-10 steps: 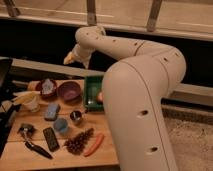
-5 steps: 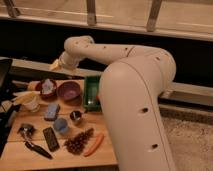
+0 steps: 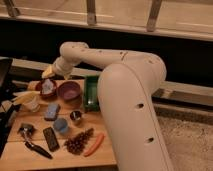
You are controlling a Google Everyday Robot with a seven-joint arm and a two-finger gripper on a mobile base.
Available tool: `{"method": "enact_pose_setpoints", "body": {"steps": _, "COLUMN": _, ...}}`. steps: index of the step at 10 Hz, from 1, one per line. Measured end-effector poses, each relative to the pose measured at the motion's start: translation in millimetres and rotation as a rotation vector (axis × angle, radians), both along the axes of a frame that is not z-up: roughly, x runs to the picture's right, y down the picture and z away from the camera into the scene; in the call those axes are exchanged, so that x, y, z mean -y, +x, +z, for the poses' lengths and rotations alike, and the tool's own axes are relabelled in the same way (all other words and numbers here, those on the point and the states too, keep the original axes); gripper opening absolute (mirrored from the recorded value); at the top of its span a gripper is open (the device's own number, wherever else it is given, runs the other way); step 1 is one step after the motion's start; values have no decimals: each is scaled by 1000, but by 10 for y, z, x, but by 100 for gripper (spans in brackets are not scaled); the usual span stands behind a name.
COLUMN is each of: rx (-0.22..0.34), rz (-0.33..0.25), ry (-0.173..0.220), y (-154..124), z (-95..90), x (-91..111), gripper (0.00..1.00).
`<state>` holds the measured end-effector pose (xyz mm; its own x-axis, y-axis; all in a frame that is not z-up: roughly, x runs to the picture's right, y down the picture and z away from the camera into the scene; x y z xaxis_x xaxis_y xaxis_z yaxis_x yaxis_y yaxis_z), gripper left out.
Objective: Wipe table surface with towel
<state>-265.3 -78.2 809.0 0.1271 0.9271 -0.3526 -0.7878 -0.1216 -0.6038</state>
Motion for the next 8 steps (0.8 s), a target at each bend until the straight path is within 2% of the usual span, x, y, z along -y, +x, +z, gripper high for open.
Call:
{"method": "enact_pose_setpoints", "body": {"steps": 2, "rx": 6, "rz": -9, "ry": 9, "y": -31, "z": 2, "x": 11, "gripper": 77}}
{"method": "enact_pose_setpoints", "body": {"steps": 3, "rx": 14, "rz": -21, "ry": 16, "y": -76, "z": 63, "x": 14, "gripper": 77}}
{"method": "enact_pose_setpoints", "body": {"steps": 6, "rx": 57, "rz": -60, "ry": 15, "y": -461, "z": 268, "x": -70, "gripper": 77}}
{"method": "enact_pose_setpoints", "body": {"steps": 8, "rx": 85, "rz": -77, "ry": 5, "y": -611, "z": 395, "x": -150, "gripper": 77}}
